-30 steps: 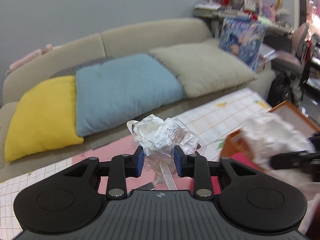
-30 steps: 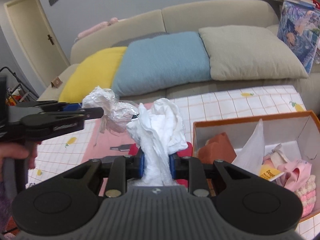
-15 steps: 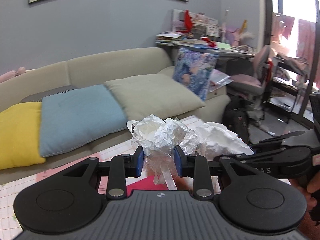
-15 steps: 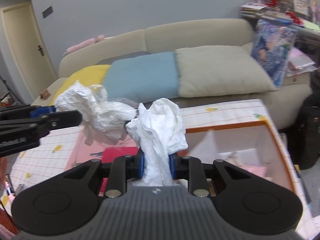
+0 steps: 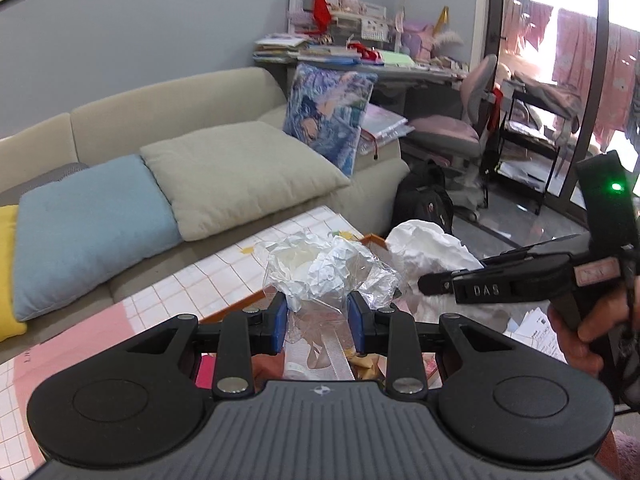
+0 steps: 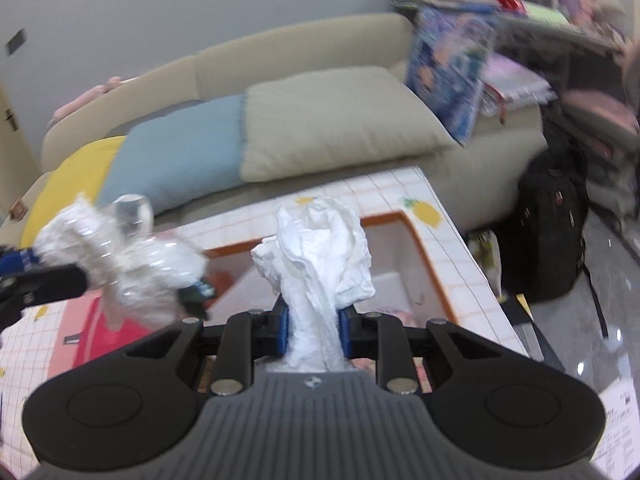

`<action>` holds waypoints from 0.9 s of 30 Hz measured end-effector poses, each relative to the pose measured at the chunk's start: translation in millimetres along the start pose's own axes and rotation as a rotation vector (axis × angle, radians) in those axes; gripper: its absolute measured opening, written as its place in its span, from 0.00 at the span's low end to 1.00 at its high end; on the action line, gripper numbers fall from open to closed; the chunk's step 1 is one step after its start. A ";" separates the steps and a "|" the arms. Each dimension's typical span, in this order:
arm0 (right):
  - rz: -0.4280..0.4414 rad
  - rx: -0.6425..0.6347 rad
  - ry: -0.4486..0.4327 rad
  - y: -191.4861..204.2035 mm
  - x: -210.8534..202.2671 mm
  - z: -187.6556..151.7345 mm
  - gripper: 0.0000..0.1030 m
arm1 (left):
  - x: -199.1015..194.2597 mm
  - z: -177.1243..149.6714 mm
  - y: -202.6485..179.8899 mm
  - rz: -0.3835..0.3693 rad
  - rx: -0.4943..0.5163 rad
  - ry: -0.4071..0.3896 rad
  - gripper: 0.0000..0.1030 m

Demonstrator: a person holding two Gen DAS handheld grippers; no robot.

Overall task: Organize soft objects
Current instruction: 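Carry the clear bag and white tissue over the orange box with both grippers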

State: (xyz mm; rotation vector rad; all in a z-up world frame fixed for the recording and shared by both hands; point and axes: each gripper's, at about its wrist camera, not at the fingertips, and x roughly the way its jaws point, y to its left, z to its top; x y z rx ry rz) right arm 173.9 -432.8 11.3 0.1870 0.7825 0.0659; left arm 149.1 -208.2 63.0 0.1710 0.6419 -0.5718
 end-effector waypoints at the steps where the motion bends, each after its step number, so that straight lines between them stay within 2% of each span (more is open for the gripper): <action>1: -0.011 0.010 0.012 -7.1 6.5 0.1 0.21 | 4.4 0.9 0.1 -0.002 -0.001 0.011 0.34; 4: -0.037 0.028 0.044 -23.8 27.1 -0.2 0.21 | 17.1 3.2 5.4 -0.042 -0.032 0.050 0.34; 7: -0.045 0.036 0.073 -32.2 46.8 -2.6 0.21 | 30.1 5.4 4.0 -0.043 -0.026 0.078 0.34; 12: -0.140 0.002 0.109 -36.7 77.1 -11.6 0.21 | 49.6 6.8 -2.6 -0.045 -0.003 0.115 0.34; 21: -0.150 0.077 0.132 -45.8 111.2 -17.2 0.22 | 90.0 11.7 -14.0 -0.002 0.110 0.164 0.34; 27: -0.125 0.061 0.161 -41.2 129.6 -19.9 0.26 | 108.0 17.4 -23.0 0.004 0.178 0.163 0.34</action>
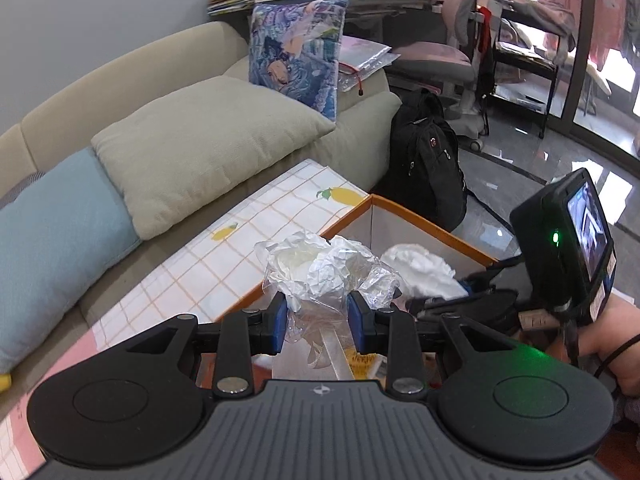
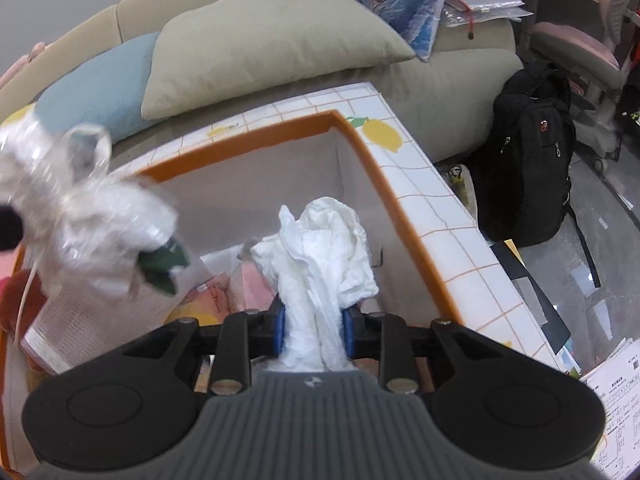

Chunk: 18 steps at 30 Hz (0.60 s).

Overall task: Organize soft objects
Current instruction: 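Carry the clear bag and white tissue over the orange box with both grippers, then open both grippers to drop the bag and tissue into the orange box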

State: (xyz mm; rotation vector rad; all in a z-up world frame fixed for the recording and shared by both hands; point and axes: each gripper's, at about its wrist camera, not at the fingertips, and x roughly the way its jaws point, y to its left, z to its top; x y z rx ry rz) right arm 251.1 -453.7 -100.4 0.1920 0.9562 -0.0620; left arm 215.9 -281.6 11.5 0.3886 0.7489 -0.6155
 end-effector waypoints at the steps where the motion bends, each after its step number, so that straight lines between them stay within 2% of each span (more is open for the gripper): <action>1: 0.001 0.000 0.006 0.1 1.6 -0.9 0.27 | 3.1 1.5 -1.7 0.003 0.014 -0.003 0.34; 5: 0.023 0.019 0.006 -1.2 0.2 -2.5 0.32 | 14.0 5.2 -11.1 0.021 0.079 -0.020 0.34; 7: 0.054 0.044 -0.013 -3.7 -5.5 -2.5 0.38 | 19.1 4.6 -18.1 0.033 0.134 -0.036 0.34; 10: 0.082 0.070 -0.049 -5.8 -14.2 -3.2 0.41 | 29.1 -2.2 -28.7 0.056 0.219 -0.041 0.34; 14: 0.043 0.045 -0.071 -0.8 -19.6 -3.1 0.42 | 48.6 -9.2 -34.2 0.104 0.229 -0.020 0.34; 18: 0.059 0.055 -0.097 -3.6 -23.5 -3.3 0.46 | 65.8 -16.1 -36.2 0.107 0.242 0.033 0.34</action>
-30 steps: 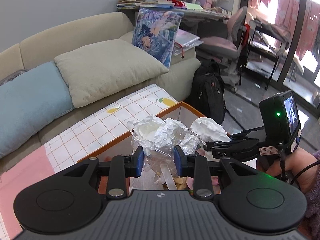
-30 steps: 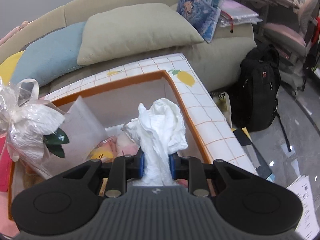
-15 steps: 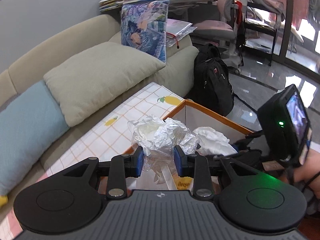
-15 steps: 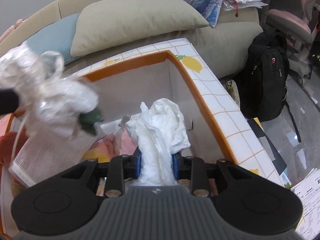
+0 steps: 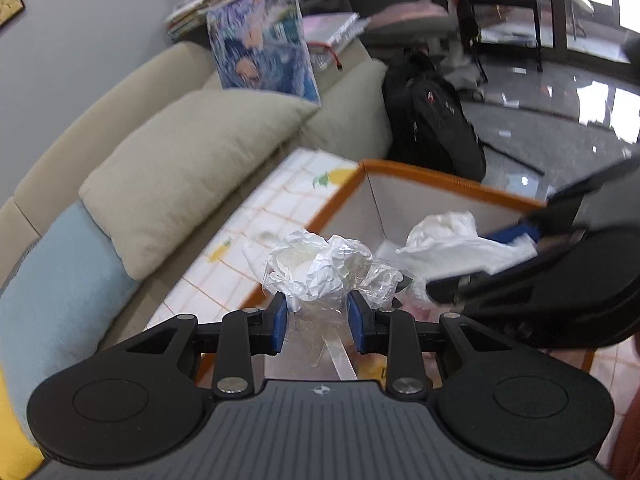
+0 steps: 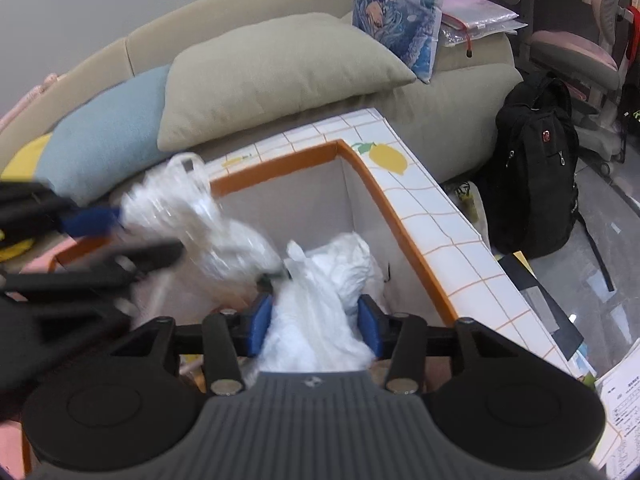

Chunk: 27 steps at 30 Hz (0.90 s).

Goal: Organize soft objects

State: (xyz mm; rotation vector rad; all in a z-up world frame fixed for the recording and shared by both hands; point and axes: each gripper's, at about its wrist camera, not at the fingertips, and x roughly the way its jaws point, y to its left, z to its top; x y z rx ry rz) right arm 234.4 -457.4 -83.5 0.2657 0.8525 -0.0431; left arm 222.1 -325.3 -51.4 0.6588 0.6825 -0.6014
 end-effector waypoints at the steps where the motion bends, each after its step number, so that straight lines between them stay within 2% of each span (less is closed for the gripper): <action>1: 0.002 0.005 -0.004 -1.1 -0.2 0.1 0.46 | 3.2 -1.4 -0.4 -0.003 0.003 0.014 0.34; 5: 0.015 0.020 -0.021 -3.8 -2.3 1.2 0.47 | 5.3 -7.5 5.7 -0.061 -0.048 0.057 0.35; 7: -0.007 0.025 -0.048 -5.0 -6.7 1.4 0.59 | 2.9 -8.9 10.5 -0.095 -0.074 0.070 0.37; 9: -0.021 0.056 -0.082 -11.3 -12.7 1.7 0.60 | -1.2 -10.1 13.9 -0.151 -0.101 0.087 0.42; 12: 0.001 0.113 -0.108 -20.4 -17.5 2.0 0.59 | -10.3 -12.9 13.8 -0.195 -0.106 0.074 0.52; 15: -0.013 0.094 -0.110 -16.7 -17.0 2.1 0.59 | -13.5 -16.4 8.3 -0.250 -0.097 0.095 0.53; 20: -0.015 0.063 -0.106 -12.2 -16.7 0.2 0.56 | -21.1 -23.4 4.3 -0.246 -0.114 0.110 0.53; 27: 0.004 0.083 -0.121 -9.0 -34.2 -3.0 0.57 | -68.9 -31.6 28.6 -0.239 -0.214 0.036 0.53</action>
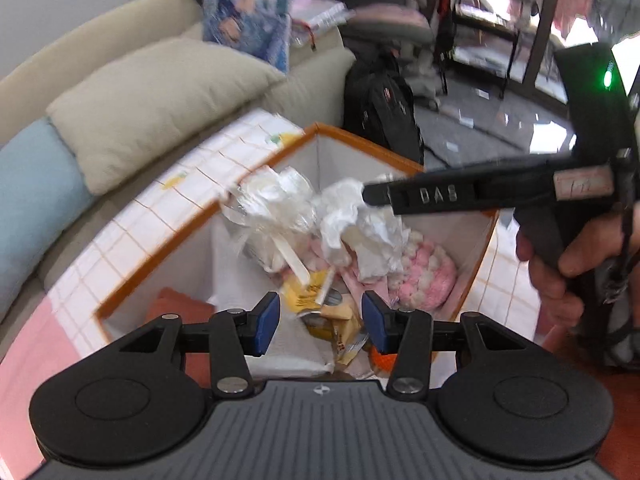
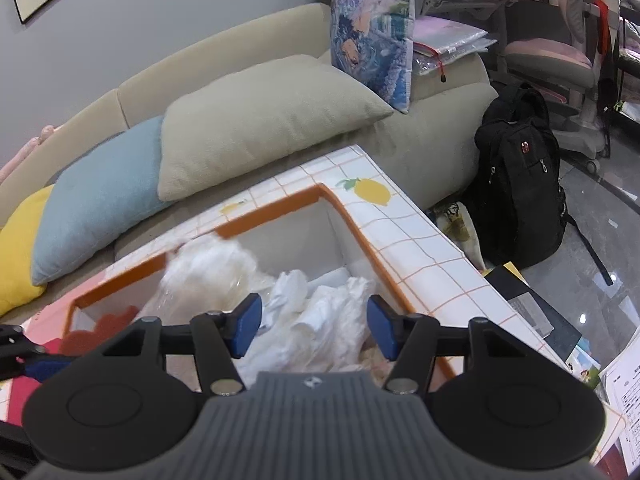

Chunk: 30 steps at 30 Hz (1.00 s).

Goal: Organize soft objects

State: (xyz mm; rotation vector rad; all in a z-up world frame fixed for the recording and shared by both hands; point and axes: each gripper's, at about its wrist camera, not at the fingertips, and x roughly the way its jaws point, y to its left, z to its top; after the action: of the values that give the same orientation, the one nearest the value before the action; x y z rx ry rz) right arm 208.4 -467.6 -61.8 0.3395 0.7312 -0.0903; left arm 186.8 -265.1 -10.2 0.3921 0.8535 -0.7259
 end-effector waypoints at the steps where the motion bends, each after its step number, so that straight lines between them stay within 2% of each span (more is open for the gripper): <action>1: 0.005 -0.007 -0.006 3.9 -5.4 -0.6 0.57 | -10.1 -1.2 2.4 0.009 -0.011 -0.021 0.53; 9: 0.060 -0.070 -0.034 45.8 -59.0 -12.6 0.63 | -91.3 -17.6 26.6 0.060 -0.141 -0.216 0.54; 12: 0.081 -0.109 -0.052 64.8 -84.0 -16.1 0.67 | -118.6 -27.7 31.1 0.095 -0.158 -0.265 0.54; 13: 0.082 -0.123 -0.058 70.9 -92.8 -17.4 0.72 | -126.3 -31.9 30.9 0.113 -0.163 -0.284 0.55; 15: 0.079 -0.149 -0.069 81.1 -108.5 -20.4 0.73 | -142.5 -40.7 32.4 0.141 -0.182 -0.317 0.60; 19: 0.079 -0.191 -0.074 99.1 -135.1 -28.1 0.73 | -167.7 -57.3 39.2 0.196 -0.265 -0.380 0.65; 24: 0.060 -0.215 -0.075 115.0 -163.4 -38.7 0.75 | -188.4 -82.4 42.5 0.261 -0.404 -0.467 0.66; 26: 0.044 -0.222 -0.081 121.1 -173.0 -44.1 0.82 | -190.6 -91.9 42.2 0.297 -0.438 -0.468 0.66; 28: 0.033 -0.227 -0.092 127.7 -180.9 -50.2 0.84 | -193.3 -103.7 42.7 0.322 -0.465 -0.443 0.67; 30: 0.032 -0.238 -0.091 134.4 -187.1 -57.9 0.85 | -190.0 -114.0 42.4 0.338 -0.468 -0.395 0.74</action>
State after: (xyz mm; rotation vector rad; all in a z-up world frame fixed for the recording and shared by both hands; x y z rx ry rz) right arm 59.0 -328.6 59.8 0.1193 0.6387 0.0116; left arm 71.4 -89.8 72.4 -0.0329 0.5386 -0.2589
